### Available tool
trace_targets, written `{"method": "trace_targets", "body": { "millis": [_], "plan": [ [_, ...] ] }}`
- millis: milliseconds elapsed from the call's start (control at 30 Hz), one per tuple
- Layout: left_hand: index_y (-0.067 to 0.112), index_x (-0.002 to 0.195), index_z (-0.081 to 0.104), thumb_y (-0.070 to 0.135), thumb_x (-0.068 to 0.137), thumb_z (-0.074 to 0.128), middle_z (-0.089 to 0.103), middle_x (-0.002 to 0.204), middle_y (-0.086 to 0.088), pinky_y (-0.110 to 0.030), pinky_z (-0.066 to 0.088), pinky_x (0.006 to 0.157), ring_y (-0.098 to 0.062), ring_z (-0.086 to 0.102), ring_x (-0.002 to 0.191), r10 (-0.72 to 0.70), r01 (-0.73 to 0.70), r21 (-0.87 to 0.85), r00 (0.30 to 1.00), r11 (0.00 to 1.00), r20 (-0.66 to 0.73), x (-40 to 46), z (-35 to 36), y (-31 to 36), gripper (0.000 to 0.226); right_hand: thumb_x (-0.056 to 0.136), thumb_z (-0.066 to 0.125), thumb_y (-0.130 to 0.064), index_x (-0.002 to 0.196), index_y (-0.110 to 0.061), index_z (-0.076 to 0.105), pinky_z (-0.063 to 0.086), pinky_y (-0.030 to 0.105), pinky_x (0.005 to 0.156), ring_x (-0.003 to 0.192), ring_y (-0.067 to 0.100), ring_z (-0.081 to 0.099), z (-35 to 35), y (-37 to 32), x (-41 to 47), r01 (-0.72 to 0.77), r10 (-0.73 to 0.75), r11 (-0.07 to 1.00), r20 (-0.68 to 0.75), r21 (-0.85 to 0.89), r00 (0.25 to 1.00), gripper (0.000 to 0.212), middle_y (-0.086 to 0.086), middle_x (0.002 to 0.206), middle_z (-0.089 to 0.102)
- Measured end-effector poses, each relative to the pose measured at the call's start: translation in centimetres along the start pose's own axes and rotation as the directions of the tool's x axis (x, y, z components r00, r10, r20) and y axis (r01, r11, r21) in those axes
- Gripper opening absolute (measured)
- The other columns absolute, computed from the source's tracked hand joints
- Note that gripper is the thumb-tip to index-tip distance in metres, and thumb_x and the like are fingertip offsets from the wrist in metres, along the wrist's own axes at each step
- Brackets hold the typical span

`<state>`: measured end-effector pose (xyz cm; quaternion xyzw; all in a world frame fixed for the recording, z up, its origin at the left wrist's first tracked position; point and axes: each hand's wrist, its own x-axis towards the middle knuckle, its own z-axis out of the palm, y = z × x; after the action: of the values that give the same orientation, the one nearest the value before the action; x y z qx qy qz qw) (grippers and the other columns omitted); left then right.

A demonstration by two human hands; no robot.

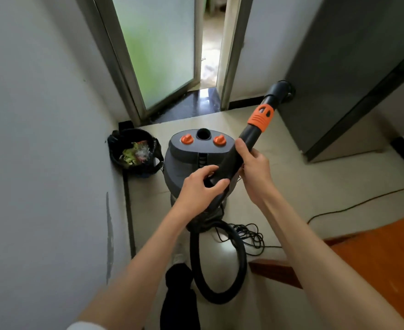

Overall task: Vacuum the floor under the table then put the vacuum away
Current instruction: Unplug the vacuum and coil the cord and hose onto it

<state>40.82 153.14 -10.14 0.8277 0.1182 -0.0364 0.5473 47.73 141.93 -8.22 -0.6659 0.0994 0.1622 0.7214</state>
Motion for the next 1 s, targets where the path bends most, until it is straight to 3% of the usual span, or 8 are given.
{"method": "trace_targets", "body": {
  "millis": [167, 267, 367, 467, 600, 700, 833, 1000],
  "plan": [
    [0.017, 0.122, 0.058, 0.029, 0.087, 0.065, 0.065, 0.106, 0.005, -0.01, 0.046, 0.079, -0.005, 0.06, 0.096, 0.065, -0.063, -0.033, 0.995, 0.997, 0.074, 6.8, -4.0, 1.8, 0.037, 0.098, 0.045, -0.036, 0.09, -0.014, 0.056, 0.052, 0.018, 0.062, 0.067, 0.007, 0.062, 3.8, -3.7, 4.9, 0.072, -0.085, 0.994, -0.169, -0.083, 0.982, 0.026, 0.001, 0.078, 0.06],
    [0.016, 0.124, 0.057, 0.032, 0.088, 0.063, 0.066, 0.111, 0.001, -0.021, 0.052, 0.086, -0.009, 0.063, 0.098, 0.054, -0.042, -0.071, 0.983, 0.997, 0.178, 9.6, -4.8, 2.6, 0.04, 0.1, 0.042, -0.034, 0.101, -0.005, 0.05, 0.047, 0.014, 0.046, 0.046, 0.0, 0.058, 4.9, -5.2, 7.5, 0.066, -0.08, 0.996, -0.24, -0.066, 0.968, 0.03, 0.004, 0.072, 0.053],
    [0.015, 0.125, 0.059, 0.031, 0.091, 0.059, 0.067, 0.115, 0.001, -0.024, 0.052, 0.09, -0.007, 0.063, 0.103, 0.021, 0.008, -0.094, 0.95, 0.996, 0.31, 11.6, -5.5, 2.2, 0.038, 0.099, 0.042, -0.036, 0.085, -0.009, 0.05, 0.046, 0.024, 0.051, 0.051, 0.015, 0.055, 5.4, -4.7, 9.7, 0.018, -0.05, 0.993, -0.286, -0.114, 0.957, 0.031, 0.006, 0.066, 0.051],
    [0.016, 0.122, 0.061, 0.032, 0.094, 0.053, 0.066, 0.113, 0.005, -0.016, 0.048, 0.086, -0.004, 0.06, 0.101, -0.018, 0.009, 0.028, 0.933, 1.0, 0.358, 13.3, -6.4, 0.2, 0.033, 0.097, 0.044, -0.038, 0.078, -0.013, 0.05, 0.043, 0.035, 0.061, 0.062, 0.023, 0.051, 5.5, -2.9, 11.8, -0.039, -0.009, 0.986, -0.286, -0.164, 0.958, 0.032, 0.008, 0.07, 0.051],
    [0.014, 0.113, 0.064, 0.029, 0.095, 0.051, 0.069, 0.108, -0.001, -0.032, 0.049, 0.093, -0.015, 0.063, 0.1, -0.216, 0.182, 0.157, 0.947, 0.971, 0.238, 16.0, -7.5, -5.2, 0.026, 0.096, 0.045, -0.039, 0.08, -0.011, 0.052, 0.043, 0.035, 0.062, 0.064, 0.023, 0.051, 4.8, -0.5, 15.0, -0.105, 0.041, 0.975, -0.31, -0.195, 0.95, 0.033, 0.008, 0.071, 0.052],
    [0.012, 0.11, 0.063, 0.025, 0.095, 0.049, 0.068, 0.106, -0.004, -0.027, 0.045, 0.086, -0.018, 0.061, 0.101, -0.34, 0.304, 0.267, 0.935, 0.915, 0.102, 18.6, -8.0, -9.2, 0.024, 0.096, 0.045, -0.04, 0.081, -0.012, 0.053, 0.043, 0.036, 0.064, 0.065, 0.022, 0.053, 3.3, 1.9, 17.3, -0.164, 0.097, 0.963, -0.291, -0.215, 0.952, 0.033, 0.007, 0.07, 0.054],
    [0.006, 0.102, 0.06, 0.025, 0.096, 0.047, 0.062, 0.096, -0.005, -0.027, 0.038, 0.076, -0.02, 0.055, 0.094, -0.353, 0.347, 0.359, 0.934, 0.866, -0.051, 23.2, -7.2, -12.9, 0.023, 0.096, 0.046, -0.038, 0.082, -0.01, 0.054, 0.043, 0.029, 0.058, 0.057, 0.017, 0.052, 1.7, 5.6, 20.7, -0.242, 0.185, 0.95, -0.272, -0.195, 0.944, 0.032, 0.004, 0.067, 0.054],
    [0.003, 0.094, 0.055, 0.039, 0.096, 0.044, 0.061, 0.094, -0.015, -0.044, 0.047, 0.079, -0.032, 0.056, 0.091, -0.282, 0.304, 0.518, 0.952, 0.8, -0.122, 28.7, -4.2, -16.1, 0.038, 0.096, 0.047, -0.038, 0.081, -0.01, 0.054, 0.043, 0.026, 0.052, 0.055, 0.016, 0.052, 1.1, 9.1, 24.8, -0.267, 0.2, 0.942, -0.299, -0.202, 0.933, 0.032, 0.003, 0.067, 0.055]
  ]
}}
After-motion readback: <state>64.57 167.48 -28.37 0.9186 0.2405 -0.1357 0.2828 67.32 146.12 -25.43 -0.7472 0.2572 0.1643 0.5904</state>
